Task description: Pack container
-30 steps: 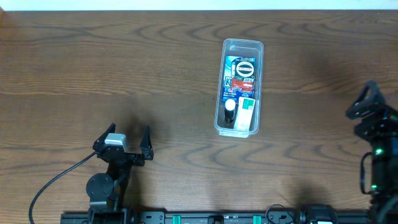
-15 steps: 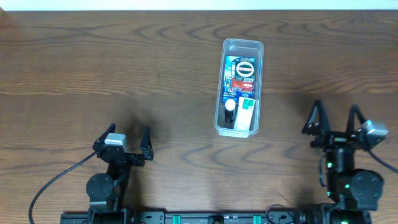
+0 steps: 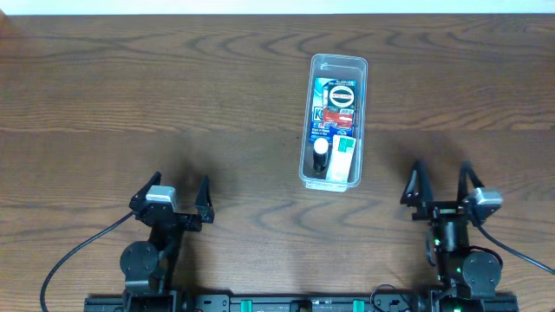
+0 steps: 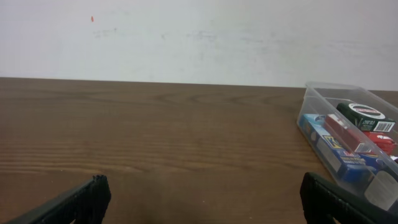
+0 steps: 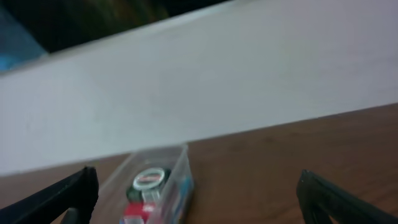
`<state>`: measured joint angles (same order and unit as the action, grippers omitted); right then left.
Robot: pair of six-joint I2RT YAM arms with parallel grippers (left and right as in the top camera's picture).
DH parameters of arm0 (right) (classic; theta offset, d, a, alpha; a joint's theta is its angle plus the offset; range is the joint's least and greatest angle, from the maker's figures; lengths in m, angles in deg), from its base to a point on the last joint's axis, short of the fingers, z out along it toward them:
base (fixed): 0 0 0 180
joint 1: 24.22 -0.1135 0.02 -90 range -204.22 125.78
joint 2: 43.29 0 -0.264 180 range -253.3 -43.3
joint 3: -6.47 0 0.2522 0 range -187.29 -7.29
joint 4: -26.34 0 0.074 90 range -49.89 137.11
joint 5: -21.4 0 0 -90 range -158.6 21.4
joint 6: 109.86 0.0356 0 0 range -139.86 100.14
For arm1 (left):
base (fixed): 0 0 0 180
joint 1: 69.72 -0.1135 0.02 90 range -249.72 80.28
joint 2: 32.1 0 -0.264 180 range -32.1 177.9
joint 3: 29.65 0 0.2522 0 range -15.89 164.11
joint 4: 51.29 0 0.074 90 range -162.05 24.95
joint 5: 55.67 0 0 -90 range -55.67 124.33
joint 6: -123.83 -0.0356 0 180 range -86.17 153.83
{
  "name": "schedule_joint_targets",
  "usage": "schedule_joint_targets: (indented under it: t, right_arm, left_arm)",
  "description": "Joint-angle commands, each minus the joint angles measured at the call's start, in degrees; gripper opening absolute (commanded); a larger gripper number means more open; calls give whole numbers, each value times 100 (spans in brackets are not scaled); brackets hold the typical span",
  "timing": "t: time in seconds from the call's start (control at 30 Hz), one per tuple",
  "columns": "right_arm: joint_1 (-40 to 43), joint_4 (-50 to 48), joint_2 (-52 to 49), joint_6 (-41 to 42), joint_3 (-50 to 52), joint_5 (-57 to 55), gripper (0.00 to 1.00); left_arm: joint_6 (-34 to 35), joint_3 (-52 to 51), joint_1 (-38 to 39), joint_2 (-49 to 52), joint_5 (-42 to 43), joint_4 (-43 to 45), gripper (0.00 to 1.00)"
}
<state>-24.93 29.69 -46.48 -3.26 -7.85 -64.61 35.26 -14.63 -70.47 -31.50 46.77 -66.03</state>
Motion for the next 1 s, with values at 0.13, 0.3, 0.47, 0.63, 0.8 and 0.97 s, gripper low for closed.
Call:
schedule_joint_targets:
  t: [0.13,0.3,0.47,0.63,0.8,0.97]
  right_arm:
    - [-136,424,192,-553,26,-323,99]
    - [-133,1182,291,-599,26,-592,99]
    - [-133,1471,291,-1121,26,-503,99]
    - [-133,1475,291,-1303,26,-501,99]
    - [-133,1471,291,-1303,26,-485,99]
    - [-83,1469,291,-1493,26,-544,99]
  left_arm:
    - [-57,-103,-35,-37,39,-192,98]
    - [-57,-103,-35,-37,42,-192,98]
    - [-57,-103,-35,-37,39,-192,98]
    - [-55,-103,-35,-37,39,-192,98]
    - [-57,-103,-35,-37,42,-192,98]
    - [-57,-103,-35,-37,42,-192,98]
